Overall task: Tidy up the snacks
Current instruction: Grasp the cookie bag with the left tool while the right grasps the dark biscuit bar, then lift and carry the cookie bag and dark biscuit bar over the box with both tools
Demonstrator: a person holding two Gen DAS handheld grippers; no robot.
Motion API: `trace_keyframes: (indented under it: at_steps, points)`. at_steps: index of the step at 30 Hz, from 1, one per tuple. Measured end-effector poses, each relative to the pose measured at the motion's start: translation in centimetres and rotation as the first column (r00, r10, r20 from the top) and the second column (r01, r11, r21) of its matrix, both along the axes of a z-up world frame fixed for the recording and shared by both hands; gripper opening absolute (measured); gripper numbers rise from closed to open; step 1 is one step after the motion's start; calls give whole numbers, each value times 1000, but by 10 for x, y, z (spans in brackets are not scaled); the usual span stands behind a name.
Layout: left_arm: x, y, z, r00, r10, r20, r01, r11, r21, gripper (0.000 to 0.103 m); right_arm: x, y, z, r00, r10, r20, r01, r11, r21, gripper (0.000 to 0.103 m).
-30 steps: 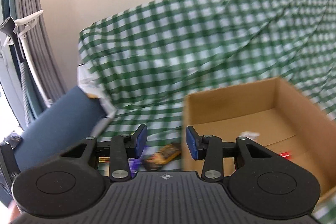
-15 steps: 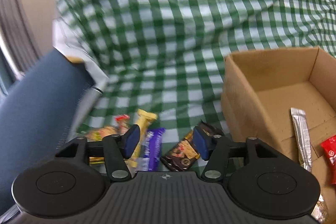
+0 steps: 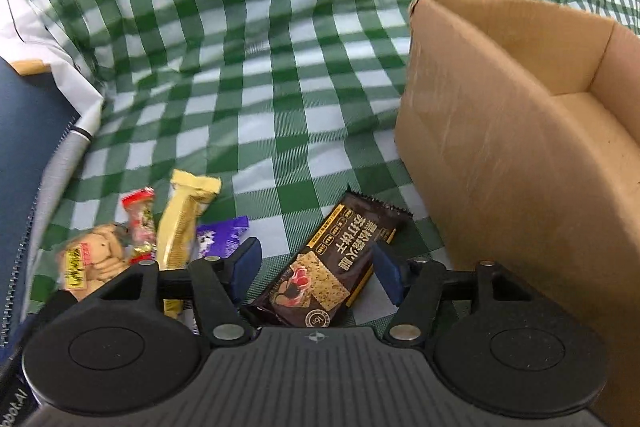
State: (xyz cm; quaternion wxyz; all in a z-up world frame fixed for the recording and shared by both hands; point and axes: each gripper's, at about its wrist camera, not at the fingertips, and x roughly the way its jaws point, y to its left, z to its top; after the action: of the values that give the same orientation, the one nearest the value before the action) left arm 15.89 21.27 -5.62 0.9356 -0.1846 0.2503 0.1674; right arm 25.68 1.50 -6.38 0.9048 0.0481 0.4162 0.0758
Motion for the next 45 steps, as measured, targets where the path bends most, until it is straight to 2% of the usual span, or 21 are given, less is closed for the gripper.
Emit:
trace_keyframes:
  at_steps: [6, 8, 11, 13, 16, 19, 25, 31, 37, 40, 43, 45]
  points:
    - [16, 0, -10, 1000, -4, -31, 4, 1000, 13, 63, 8, 4, -12, 1000, -5, -21, 5, 1000, -30, 67]
    - [21, 1, -13, 999, -5, -47, 6, 1000, 15, 67, 9, 4, -15, 1000, -2, -24, 1, 999, -44, 66]
    - [26, 2, -18, 998, -10, -64, 11, 1000, 13, 70, 7, 0, -19, 1000, 7, -21, -8, 999, -53, 58]
    - [25, 2, -18, 998, -26, -59, 27, 1000, 5, 60, 6, -2, -18, 1000, 25, -7, -25, 998, -58, 43]
    - [21, 3, -15, 998, -45, -44, 46, 999, 5, 48, 2, -5, -14, 998, 61, 3, -60, 997, -53, 41]
    - [13, 4, -9, 999, -40, -27, 40, 999, 14, 42, -8, -10, -3, 995, 97, 37, -95, 994, -52, 41]
    - [-10, 6, 8, 1000, -5, 25, 5, 1000, 17, 40, -39, -23, 25, 980, 180, 89, -177, 983, -44, 41]
    - [-46, 3, 28, 998, 0, 61, 1, 1000, -24, 40, -89, -45, 49, 949, 295, 110, -294, 956, -20, 41]
    - [-79, -11, 47, 991, -79, 110, 90, 991, -97, 39, -142, -71, 60, 908, 406, 98, -411, 911, 34, 41]
    - [-95, -21, 53, 986, -125, 106, 140, 979, -147, 39, -172, -81, 57, 873, 474, 111, -478, 878, 5, 41]
    - [-108, -32, 59, 978, -174, 115, 193, 964, -184, 39, -206, -90, 49, 830, 539, 142, -535, 842, -69, 41]
    - [-117, -42, 62, 973, -199, 114, 217, 959, -184, 39, -222, -98, 37, 823, 550, 142, -544, 835, -85, 41]
